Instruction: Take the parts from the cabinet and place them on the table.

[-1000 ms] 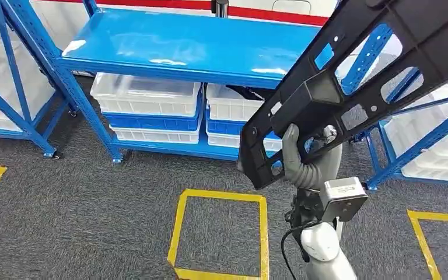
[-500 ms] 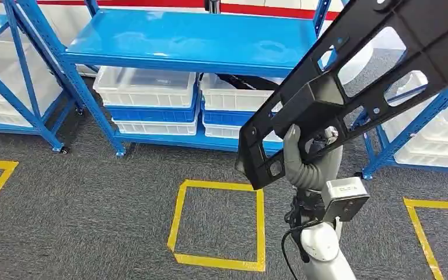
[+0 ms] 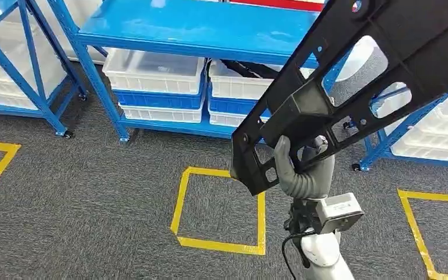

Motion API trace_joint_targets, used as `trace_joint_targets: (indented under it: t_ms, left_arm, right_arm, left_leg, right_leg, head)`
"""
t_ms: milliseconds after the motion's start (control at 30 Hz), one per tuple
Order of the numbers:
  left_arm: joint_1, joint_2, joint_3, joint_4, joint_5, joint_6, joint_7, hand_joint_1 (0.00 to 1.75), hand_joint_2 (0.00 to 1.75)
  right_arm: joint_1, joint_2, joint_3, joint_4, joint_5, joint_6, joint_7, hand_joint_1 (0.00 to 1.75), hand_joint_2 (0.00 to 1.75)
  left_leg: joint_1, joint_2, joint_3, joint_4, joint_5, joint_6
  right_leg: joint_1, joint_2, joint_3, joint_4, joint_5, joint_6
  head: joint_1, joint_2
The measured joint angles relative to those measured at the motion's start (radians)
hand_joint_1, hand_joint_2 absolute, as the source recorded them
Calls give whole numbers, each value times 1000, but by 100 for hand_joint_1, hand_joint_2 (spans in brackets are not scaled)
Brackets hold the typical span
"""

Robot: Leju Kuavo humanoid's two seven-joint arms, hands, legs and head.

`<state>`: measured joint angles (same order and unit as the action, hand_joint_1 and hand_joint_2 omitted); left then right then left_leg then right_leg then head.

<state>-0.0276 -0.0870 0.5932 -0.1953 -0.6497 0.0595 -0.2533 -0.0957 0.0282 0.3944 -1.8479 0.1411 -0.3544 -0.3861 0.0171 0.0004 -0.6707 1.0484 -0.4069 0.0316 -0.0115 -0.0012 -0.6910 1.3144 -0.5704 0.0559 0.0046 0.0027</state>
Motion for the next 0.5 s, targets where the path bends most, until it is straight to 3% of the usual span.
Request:
trace_joint_targets:
  t_ms: [33,67,100,133,167,233,267,300,333,367,433,467,500]
  left_arm:
    - [0,0,0,0,0,0,2,0,175]
    - [0,-1,0,0,0,0,3,0,175]
    - [0,-1,0,0,-2,0,3,0,175]
    - [1,-1,0,0,-6,0,3,0,175]
    - [2,0,1,0,-8,0,4,0,175]
    - [2,0,2,0,-11,0,2,0,175]
    - [4,0,2,0,-11,0,2,0,175]
    - [5,1,3,0,-12,-2,2,0,175]
    - [6,2,6,0,-12,-3,1,0,175]
    - [6,2,8,0,-13,-4,1,0,175]
    - [6,2,12,0,-15,-6,0,0,175]
    - [7,2,16,0,-15,-6,0,0,175]
    - [8,2,18,0,-15,-6,0,0,175]
  right_arm:
    - [2,0,0,0,4,1,-2,175,175]
    - [3,0,0,0,10,1,-4,175,175]
    - [3,0,1,-1,16,1,-6,175,175]
    - [4,0,2,-4,24,1,-7,175,175]
    - [11,0,2,-6,34,0,-9,175,175]
    - [15,-2,2,-10,46,-3,-12,175,175]
    - [17,-2,2,-11,50,-3,-12,175,175]
    - [18,-2,2,-11,53,-3,-13,175,175]
    - [20,-2,3,-12,53,-3,-13,175,175]
    - [22,-2,3,-12,53,-3,-12,175,175]
    - [26,-2,3,-12,53,-3,-12,175,175]
    - [28,-2,3,-12,53,-3,-12,175,175]
    - [31,-2,3,-12,53,-3,-12,175,175]
  left_leg:
    - [0,0,-14,0,12,-3]
    - [1,-1,-26,0,21,-6]
    - [0,-2,-33,1,31,-11]
    - [-4,-3,-38,2,38,-18]
    - [-3,-2,-31,-6,46,-26]
    - [0,0,-25,-15,61,-38]
    - [-2,-1,-24,-23,70,-48]
    - [3,-1,-32,-12,56,-50]
    - [2,-2,-40,19,8,-51]
    - [2,-3,-59,86,-55,-54]
    - [3,-4,-110,252,-135,-61]
    - [3,-4,-118,296,-145,-63]
    - [4,-4,-105,296,-133,-64]
  right_leg:
    - [0,0,49,-58,30,11]
    - [1,0,111,-140,53,14]
    - [1,-1,181,-232,50,6]
    - [7,-2,242,-319,13,-11]
    - [13,0,229,-307,22,-16]
    - [16,0,220,-316,27,-30]
    - [12,0,216,-322,38,-40]
    - [-3,0,215,-326,49,-48]
    - [-1,1,210,-326,55,-58]
    - [-1,-1,205,-325,59,-63]
    - [3,-3,204,-324,69,-66]
    - [4,-3,200,-323,70,-64]
    - [4,-2,200,-322,72,-61]
  head:
    - [0,0]
    - [0,0]
    - [0,0]
    - [0,0]
    - [-7,0]
    - [3,0]
    - [3,0]
    - [1,0]
    - [-2,0]
    - [-3,0]
    - [-3,0]
    - [-3,0]
    - [-3,0]
